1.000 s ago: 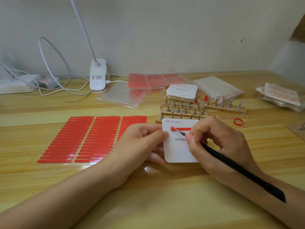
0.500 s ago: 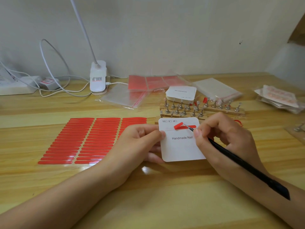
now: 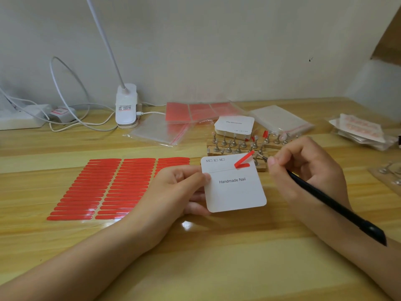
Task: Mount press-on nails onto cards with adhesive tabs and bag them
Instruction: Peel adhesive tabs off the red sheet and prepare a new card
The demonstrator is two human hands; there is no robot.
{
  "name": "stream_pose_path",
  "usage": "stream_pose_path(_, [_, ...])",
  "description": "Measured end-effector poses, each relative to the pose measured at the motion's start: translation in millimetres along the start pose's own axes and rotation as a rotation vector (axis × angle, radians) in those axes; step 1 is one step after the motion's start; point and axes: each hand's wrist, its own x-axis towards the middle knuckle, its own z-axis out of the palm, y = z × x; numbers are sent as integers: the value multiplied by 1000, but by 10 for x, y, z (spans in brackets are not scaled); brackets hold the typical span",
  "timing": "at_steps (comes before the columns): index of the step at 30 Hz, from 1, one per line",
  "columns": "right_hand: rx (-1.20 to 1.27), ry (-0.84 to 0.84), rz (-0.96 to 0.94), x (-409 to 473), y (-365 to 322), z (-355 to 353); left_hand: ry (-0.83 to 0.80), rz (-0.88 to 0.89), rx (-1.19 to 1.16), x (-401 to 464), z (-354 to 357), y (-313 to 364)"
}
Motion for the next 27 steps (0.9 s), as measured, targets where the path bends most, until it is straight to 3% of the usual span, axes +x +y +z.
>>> stream_pose_path(15, [-86,216,-41,325,262,-411,-27,22,13,-4,-9,1])
stream_pose_path(18, [-200,122,-42,365,317,-502,-44,26,128,1,3,-13])
stream_pose_path(24, [-447,-313,30,488,342,-744,-73,49,323,16,49,16])
stream_pose_path(27, [-484,-359,59,544,361,-817,-70,53,356,35,42,48])
